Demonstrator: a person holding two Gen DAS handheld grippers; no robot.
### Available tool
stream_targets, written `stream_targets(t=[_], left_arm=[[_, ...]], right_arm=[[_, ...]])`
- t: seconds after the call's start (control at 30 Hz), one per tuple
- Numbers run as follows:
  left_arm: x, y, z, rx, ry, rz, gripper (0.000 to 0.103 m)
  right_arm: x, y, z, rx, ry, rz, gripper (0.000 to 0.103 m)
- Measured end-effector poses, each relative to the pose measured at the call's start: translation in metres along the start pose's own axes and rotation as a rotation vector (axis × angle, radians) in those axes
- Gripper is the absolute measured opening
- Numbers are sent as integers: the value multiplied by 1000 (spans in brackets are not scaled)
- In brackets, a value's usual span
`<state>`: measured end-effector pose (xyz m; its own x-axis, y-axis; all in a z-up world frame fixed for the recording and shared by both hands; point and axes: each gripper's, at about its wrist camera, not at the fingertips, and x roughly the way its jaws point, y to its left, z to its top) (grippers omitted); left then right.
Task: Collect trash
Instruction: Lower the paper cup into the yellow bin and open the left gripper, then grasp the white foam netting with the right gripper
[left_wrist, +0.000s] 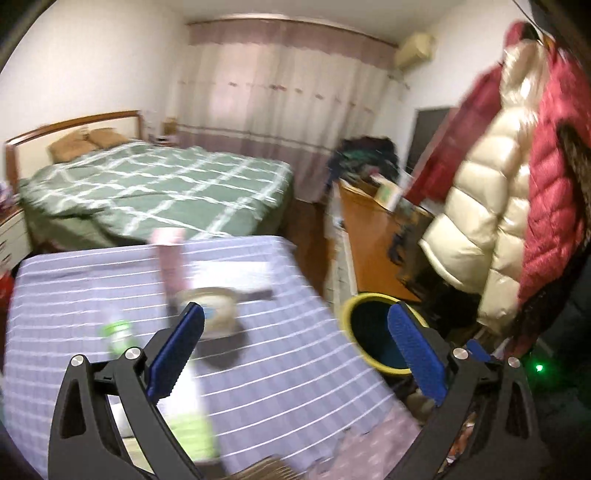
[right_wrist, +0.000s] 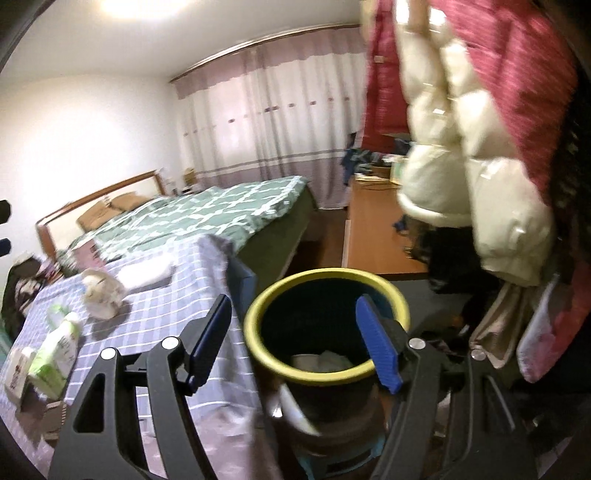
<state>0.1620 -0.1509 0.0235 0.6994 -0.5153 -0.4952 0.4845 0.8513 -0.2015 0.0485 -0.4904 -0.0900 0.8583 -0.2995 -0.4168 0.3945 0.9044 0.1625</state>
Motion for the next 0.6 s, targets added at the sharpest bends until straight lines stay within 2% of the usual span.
stream_targets(t=[0.23, 0.4, 0.6], left_arm=[[-53, 120, -12, -136, -104, 164, 98], [-64, 191, -31, -191, -160, 293, 98], [-57, 257, -61, -232, -188, 397, 98]], right_arm=[[7, 63, 5, -82, 25, 92, 67], [15, 103, 7, -123, 52, 154, 67], [18, 160, -3, -206, 101, 259, 67]])
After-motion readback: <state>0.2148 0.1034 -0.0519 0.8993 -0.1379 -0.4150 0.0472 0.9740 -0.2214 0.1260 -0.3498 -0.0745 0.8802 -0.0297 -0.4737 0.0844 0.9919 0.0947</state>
